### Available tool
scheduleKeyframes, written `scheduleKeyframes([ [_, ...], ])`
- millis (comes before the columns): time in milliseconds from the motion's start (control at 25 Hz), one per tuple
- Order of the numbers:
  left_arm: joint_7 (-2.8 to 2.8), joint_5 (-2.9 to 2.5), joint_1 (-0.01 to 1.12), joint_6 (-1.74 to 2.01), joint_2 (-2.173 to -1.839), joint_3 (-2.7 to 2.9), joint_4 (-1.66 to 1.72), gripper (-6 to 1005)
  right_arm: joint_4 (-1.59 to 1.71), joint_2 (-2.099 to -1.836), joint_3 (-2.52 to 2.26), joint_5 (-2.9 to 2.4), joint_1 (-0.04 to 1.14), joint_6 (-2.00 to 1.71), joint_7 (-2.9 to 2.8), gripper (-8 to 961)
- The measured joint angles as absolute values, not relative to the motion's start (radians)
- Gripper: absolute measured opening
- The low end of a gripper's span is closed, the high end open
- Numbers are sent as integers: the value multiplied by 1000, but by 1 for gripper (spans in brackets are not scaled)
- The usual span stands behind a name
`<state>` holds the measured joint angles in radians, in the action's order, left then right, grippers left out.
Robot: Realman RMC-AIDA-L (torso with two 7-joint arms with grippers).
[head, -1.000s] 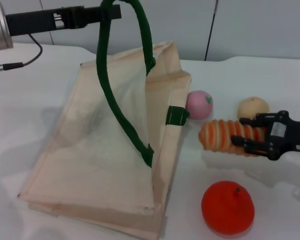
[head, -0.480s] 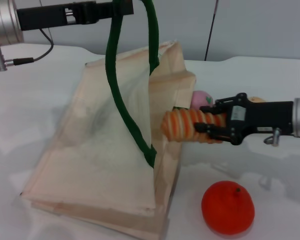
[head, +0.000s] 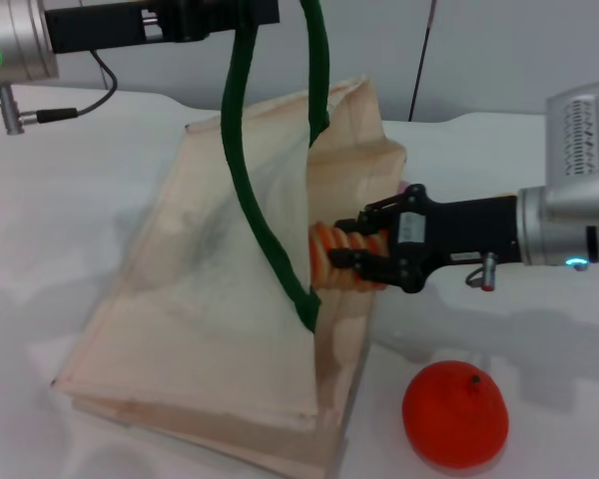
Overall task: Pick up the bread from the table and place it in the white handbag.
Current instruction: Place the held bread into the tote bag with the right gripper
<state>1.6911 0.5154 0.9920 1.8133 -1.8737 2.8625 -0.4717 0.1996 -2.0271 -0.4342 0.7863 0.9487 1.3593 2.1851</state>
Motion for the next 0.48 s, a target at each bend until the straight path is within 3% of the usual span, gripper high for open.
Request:
scheduleKeyframes([
  [480,1695,515,1005,1816,-1877,2862,-469,117,83,-2034,-430,789,1053,1192,2256,271],
])
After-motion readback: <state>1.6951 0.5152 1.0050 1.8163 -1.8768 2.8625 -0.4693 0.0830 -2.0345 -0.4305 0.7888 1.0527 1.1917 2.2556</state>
